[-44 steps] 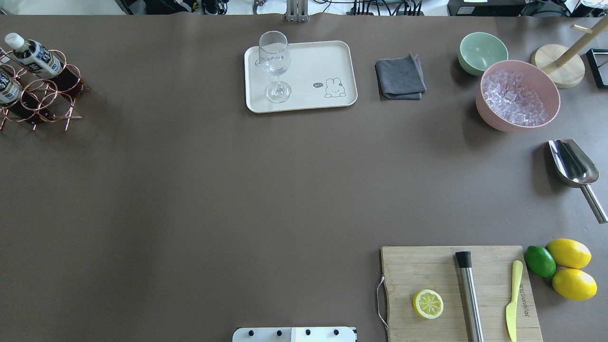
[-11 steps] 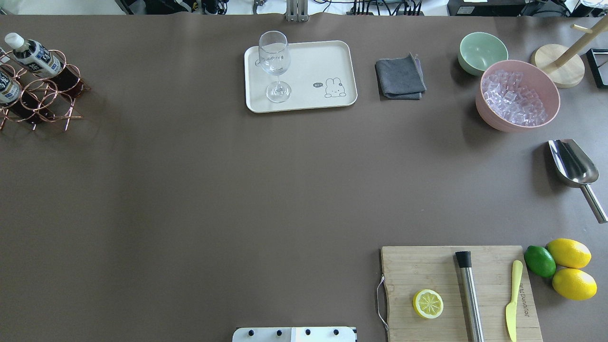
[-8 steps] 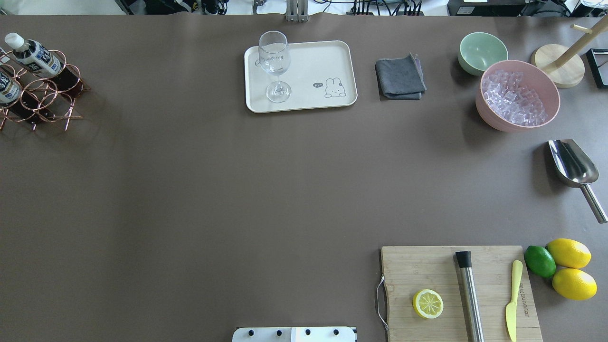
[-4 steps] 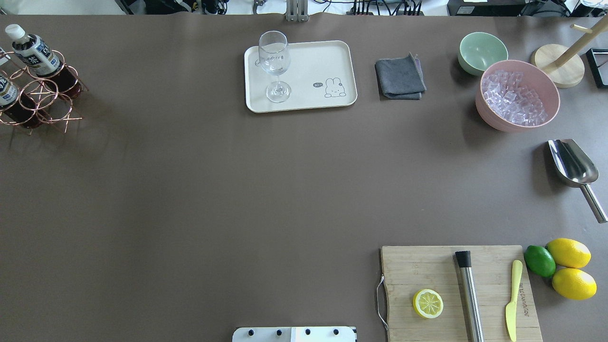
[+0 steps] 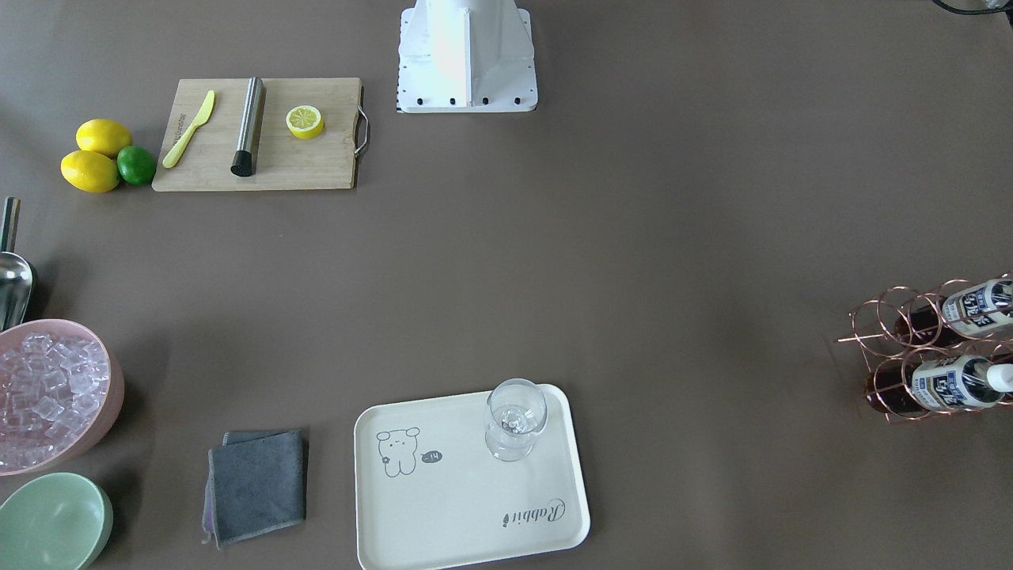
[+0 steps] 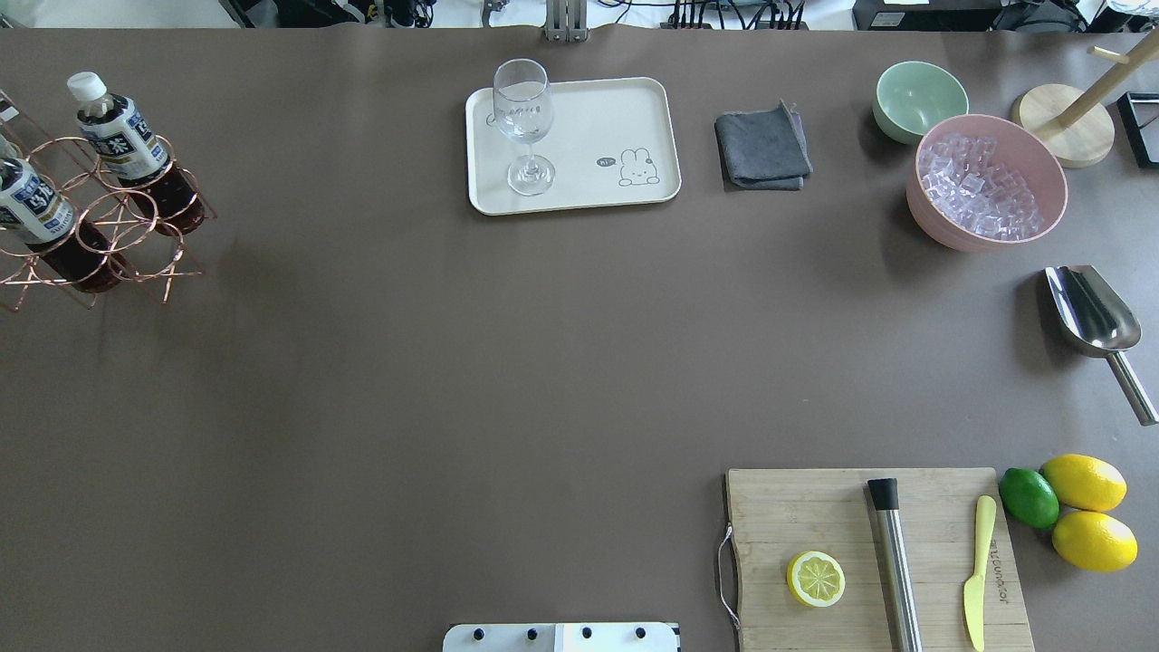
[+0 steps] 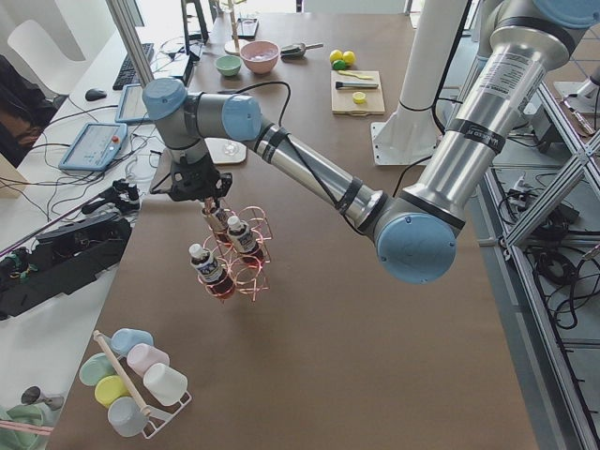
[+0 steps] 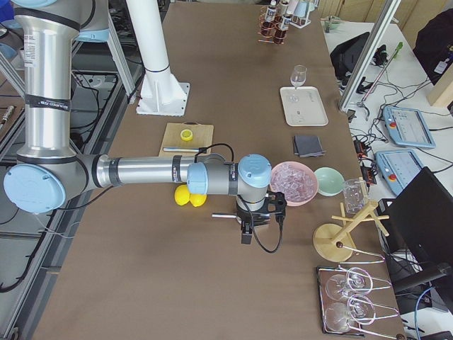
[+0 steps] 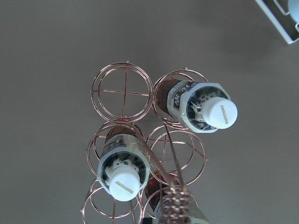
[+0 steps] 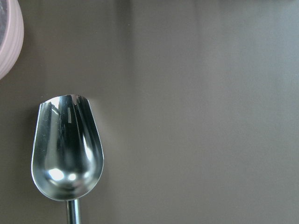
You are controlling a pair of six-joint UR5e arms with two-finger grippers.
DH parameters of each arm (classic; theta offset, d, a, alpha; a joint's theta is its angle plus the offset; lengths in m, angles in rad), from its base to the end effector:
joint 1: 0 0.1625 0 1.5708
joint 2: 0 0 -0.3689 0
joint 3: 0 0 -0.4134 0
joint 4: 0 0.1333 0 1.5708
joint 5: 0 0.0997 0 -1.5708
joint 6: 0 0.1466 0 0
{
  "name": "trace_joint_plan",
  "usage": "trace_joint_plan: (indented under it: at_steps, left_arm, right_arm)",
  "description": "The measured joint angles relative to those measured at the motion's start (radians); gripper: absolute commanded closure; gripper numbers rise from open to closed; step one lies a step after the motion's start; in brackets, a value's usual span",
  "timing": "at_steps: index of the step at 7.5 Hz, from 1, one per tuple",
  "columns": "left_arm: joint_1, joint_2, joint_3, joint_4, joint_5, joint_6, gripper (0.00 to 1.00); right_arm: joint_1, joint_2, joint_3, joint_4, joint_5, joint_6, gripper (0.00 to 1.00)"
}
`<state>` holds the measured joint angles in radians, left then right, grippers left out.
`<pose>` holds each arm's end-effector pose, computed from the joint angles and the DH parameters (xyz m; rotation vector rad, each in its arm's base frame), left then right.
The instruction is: Take tea from basket to plate
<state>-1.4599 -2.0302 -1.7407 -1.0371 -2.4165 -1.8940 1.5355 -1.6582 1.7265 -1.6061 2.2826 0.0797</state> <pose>0.0437 -0.6052 0.3371 -0.7503 0.5997 -1.6227 0.0205 -0.4846 0.6094 -0.0094 -0.7124 0.0308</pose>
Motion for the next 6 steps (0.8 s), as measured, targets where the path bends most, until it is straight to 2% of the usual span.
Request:
trace_joint_plan:
  at_steps: [3,6]
  left_arm:
    - [0.202,-0.013,-0.234,0.015,-0.011,-0.33,1.0]
    - [0.397,-0.196,-0.305,0.02,-0.01,-0.645,1.0]
  right_arm:
    - [0.0,0.0,-0.001,0.0,0.0,-0.001,0.0]
    - [0.0,0.0,-0.002,0.001,0.0,-0.001,0.0]
